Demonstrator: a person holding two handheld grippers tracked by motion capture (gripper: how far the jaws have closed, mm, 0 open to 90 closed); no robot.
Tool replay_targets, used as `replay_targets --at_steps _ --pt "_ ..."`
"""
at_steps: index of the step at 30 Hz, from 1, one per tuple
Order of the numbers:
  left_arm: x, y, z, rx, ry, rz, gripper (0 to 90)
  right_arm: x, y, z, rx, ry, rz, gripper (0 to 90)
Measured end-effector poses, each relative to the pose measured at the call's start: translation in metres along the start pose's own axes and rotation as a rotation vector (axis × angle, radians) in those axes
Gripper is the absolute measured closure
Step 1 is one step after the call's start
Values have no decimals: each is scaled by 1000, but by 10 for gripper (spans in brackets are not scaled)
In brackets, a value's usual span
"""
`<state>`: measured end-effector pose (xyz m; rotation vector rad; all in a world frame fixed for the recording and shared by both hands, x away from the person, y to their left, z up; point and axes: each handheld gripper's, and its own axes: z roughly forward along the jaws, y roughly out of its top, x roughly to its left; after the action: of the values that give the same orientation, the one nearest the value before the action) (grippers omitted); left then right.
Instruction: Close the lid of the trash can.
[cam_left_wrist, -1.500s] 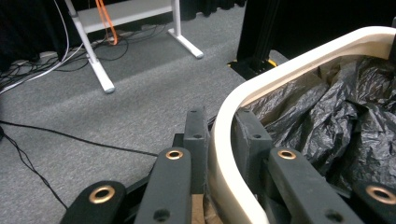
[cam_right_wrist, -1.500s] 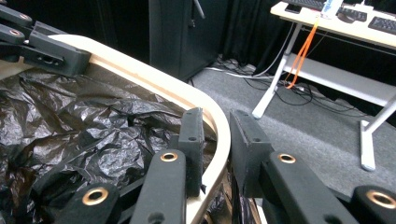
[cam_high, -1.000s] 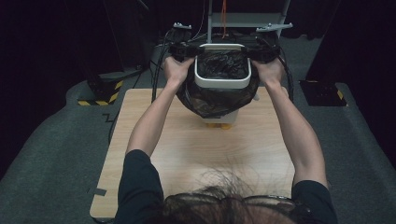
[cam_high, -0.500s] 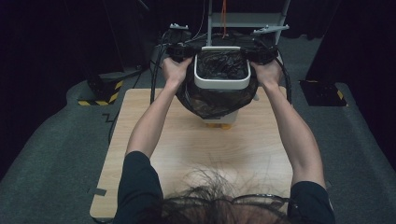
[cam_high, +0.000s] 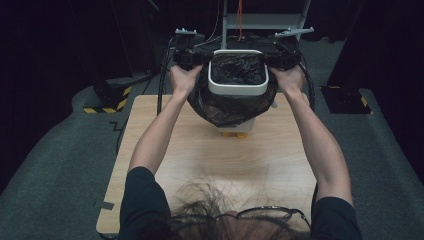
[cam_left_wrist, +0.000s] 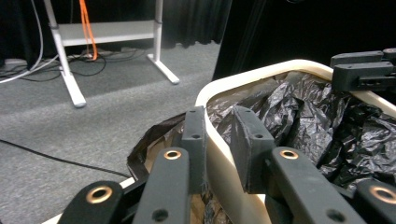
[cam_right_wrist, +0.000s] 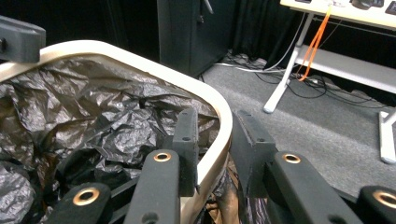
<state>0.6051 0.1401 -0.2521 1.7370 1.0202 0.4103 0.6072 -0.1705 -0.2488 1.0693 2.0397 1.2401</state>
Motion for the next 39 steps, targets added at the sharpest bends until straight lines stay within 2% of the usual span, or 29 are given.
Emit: replay_targets --at_steps 7,9,14,16,23,25,26,32,36,37,39 --pt "1 -2 2 20 8 4 767 -1 -4 4 8 4 9 724" --pt "1 -2 -2 22 6 1 747 0 -4 3 11 1 -3 713" --pt "0 -6 -9 22 -6 -11 688 -1 -6 -4 -5 32 33 682" --pt "-4 -9 -15 20 -23 -14 679 1 -7 -6 3 34 20 674" --pt "-8 -13 -20 37 -29 7 683 5 -10 -14 23 36 -10 682" --pt "-9 -13 -20 35 -29 11 696 5 -10 -14 20 39 -8 689" --pt "-10 -14 -18 39 -24 26 699 5 -11 -14 15 41 -13 689" --pt "-11 -14 -19 42 -22 36 713 5 -15 -13 14 41 -13 690" --pt "-14 -16 -23 33 -22 39 677 7 -14 -14 15 35 -22 686" --pt "-15 -17 -25 31 -26 45 648 7 -15 -19 -6 43 -11 673" --pt "-18 -19 -29 33 -25 50 637 8 -16 -22 -9 45 -11 667"
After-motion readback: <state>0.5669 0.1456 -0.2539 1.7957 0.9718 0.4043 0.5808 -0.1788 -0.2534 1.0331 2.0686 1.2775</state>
